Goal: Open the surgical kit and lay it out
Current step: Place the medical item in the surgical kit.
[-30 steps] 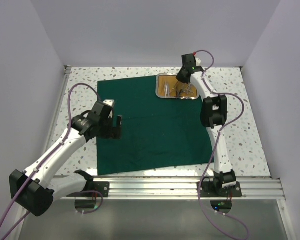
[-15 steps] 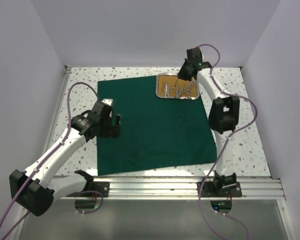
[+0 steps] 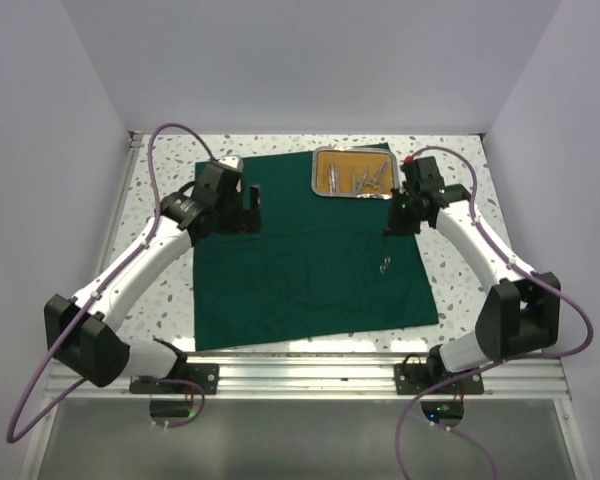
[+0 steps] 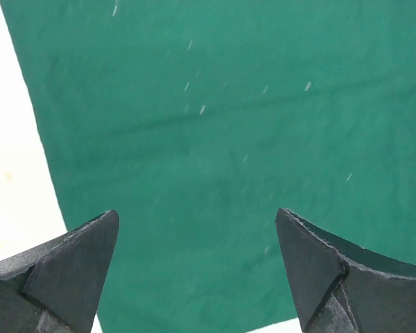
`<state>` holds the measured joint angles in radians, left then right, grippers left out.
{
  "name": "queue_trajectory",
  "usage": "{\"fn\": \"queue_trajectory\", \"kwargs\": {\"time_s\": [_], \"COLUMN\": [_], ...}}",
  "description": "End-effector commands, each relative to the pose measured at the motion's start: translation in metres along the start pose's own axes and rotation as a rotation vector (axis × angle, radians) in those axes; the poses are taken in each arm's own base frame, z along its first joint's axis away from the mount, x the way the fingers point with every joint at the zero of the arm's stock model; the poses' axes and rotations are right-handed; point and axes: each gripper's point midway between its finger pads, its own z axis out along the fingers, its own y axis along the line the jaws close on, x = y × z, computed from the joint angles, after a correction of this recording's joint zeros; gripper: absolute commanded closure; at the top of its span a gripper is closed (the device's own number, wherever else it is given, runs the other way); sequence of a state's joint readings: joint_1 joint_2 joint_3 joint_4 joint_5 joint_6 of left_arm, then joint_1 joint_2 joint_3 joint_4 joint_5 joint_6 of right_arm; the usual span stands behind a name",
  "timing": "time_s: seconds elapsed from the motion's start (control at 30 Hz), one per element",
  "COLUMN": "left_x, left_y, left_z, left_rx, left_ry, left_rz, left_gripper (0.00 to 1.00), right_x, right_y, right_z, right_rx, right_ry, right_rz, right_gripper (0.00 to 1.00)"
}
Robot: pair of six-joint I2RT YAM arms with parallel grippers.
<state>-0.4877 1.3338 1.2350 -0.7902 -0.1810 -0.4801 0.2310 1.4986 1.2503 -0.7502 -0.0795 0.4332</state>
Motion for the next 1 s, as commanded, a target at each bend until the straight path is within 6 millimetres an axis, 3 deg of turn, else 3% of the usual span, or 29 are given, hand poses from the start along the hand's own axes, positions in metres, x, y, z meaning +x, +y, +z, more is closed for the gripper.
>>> {"fn": "queue_trajectory", "kwargs": {"time_s": [0.0,0.13,0.23,0.33,0.53,0.57,0.63,0.67,0.73,0.77,0.97], "left_x": [-0.045,-0.064,-0.069,-0.064,-0.044,-0.04,-0.035,-0.031,-0.028,-0.025,-0.023], "left_y": [-0.026,-0.035,-0.04,-0.041,-0.03,-0.027,-0.023,-0.02,-0.018,-0.016,-0.014], "left_z": [0.006,0.013,0.016,0.017,0.014,0.014,0.013,0.012,0.012,0.013,0.01], "left_rx": [0.052,0.047,0.058,0.061,0.035,0.027,0.017,0.009,0.003,-0.003,-0.011], "left_ry": [-0.096,-0.107,-0.106,-0.095,-0.074,-0.071,-0.068,-0.065,-0.063,-0.059,-0.059], "left_rz": [-0.016,-0.018,-0.038,-0.056,-0.068,-0.069,-0.077,-0.079,-0.087,-0.089,-0.097], "left_gripper": [0.0,0.01,0.01,0.01,0.02,0.02,0.02,0.02,0.02,0.02,0.02], "right_x": [0.05,0.077,0.087,0.09,0.088,0.098,0.091,0.103,0.099,0.111,0.133], "right_y": [-0.014,-0.031,-0.019,0.002,0.071,0.08,0.104,0.11,0.129,0.137,0.188], "right_z": [-0.004,-0.012,-0.013,-0.013,-0.017,-0.018,-0.018,-0.015,-0.013,-0.007,0.005], "right_rx": [0.012,0.085,0.07,0.029,-0.247,-0.291,-0.394,-0.411,-0.483,-0.489,-0.576], "right_ry": [0.105,0.137,0.144,0.135,0.084,0.097,0.025,0.038,-0.016,0.003,0.009], "right_rz": [-0.095,-0.153,-0.209,-0.228,-0.084,-0.025,0.007,0.033,0.05,0.06,0.03], "right_gripper": [1.0,1.0,1.0,1.0,1.0,1.0,1.0,1.0,1.0,1.0,1.0]}}
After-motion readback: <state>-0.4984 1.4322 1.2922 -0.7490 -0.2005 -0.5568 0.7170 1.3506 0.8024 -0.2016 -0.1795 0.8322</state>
